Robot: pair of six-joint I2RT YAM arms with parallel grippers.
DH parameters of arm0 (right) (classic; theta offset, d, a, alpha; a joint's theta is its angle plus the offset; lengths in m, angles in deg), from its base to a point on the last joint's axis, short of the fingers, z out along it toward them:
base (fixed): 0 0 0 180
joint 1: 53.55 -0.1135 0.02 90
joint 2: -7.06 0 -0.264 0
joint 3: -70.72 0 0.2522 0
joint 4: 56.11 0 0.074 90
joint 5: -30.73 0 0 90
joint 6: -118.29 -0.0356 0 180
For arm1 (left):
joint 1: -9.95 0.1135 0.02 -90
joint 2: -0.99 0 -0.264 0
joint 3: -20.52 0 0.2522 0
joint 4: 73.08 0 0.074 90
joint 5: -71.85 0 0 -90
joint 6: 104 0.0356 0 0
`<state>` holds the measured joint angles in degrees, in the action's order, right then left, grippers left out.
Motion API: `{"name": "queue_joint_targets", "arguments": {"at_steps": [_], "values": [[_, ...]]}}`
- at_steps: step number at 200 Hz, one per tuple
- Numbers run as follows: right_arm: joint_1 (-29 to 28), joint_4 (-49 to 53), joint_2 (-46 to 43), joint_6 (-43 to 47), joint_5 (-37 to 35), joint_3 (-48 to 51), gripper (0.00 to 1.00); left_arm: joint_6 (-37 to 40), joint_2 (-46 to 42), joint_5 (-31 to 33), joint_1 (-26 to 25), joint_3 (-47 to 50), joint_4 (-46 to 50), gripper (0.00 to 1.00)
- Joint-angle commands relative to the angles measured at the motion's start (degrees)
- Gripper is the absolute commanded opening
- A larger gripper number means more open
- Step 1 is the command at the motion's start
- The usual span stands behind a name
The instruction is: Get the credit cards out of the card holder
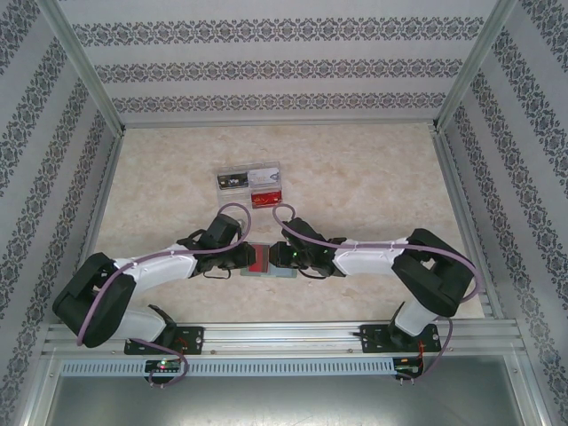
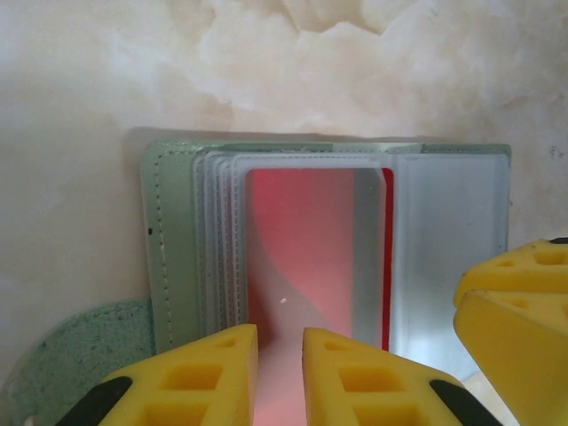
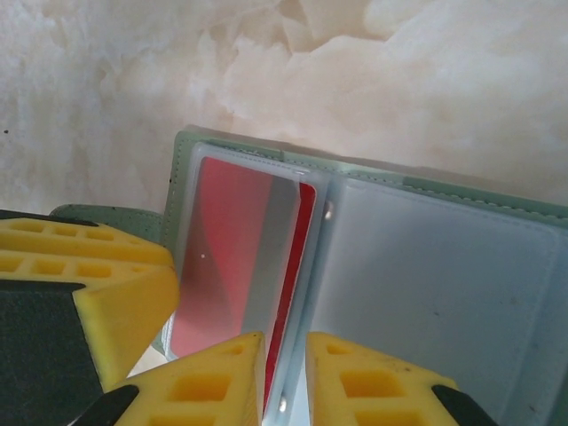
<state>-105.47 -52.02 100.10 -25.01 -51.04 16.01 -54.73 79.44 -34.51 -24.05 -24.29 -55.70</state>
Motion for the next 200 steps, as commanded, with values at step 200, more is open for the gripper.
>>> {"name": "queue_joint_targets", "arguments": {"at_steps": [200], "values": [[-0.29, -4.11, 4.28, -4.97, 2.12, -0.04, 0.09, -1.62, 1.04, -0.83, 0.5, 2.05, -2.13, 0.13]]}}
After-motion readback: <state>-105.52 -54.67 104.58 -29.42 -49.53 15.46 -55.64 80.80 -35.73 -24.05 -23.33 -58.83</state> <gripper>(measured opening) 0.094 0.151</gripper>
